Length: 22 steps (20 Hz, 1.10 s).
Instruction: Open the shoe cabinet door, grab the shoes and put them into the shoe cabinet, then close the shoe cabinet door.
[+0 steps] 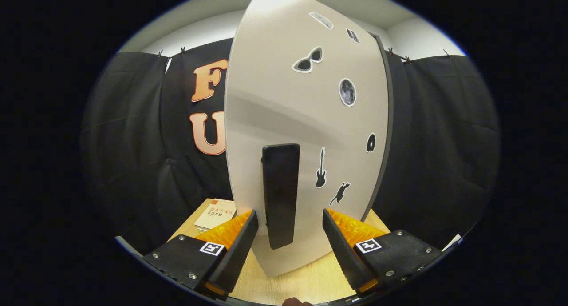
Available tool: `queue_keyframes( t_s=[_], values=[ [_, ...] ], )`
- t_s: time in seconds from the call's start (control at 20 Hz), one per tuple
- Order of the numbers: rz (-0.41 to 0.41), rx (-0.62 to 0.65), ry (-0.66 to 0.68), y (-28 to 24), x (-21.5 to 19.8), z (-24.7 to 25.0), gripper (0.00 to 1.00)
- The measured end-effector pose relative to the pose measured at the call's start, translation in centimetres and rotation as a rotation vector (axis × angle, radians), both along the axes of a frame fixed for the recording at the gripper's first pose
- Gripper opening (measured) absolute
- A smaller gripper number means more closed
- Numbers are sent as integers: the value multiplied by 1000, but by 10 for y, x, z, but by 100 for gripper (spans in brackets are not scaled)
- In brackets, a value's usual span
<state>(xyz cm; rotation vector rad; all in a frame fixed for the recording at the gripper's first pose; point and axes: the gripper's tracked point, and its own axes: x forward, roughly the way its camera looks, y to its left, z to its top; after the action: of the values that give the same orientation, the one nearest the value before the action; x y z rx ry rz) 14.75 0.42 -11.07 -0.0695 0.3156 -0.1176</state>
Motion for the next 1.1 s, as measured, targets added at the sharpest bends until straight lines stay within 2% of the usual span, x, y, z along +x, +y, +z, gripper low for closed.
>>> queue_keyframes(
  t_s=[0.25, 0.5, 0.7, 1.1],
  values=[
    [95, 55, -12, 9, 30, -7, 92],
    [186, 52, -12, 16, 57, -16, 92],
    [201, 24, -29, 16, 65, -22, 95],
    [244, 62, -42, 18, 72, -25, 98]
  ],
)
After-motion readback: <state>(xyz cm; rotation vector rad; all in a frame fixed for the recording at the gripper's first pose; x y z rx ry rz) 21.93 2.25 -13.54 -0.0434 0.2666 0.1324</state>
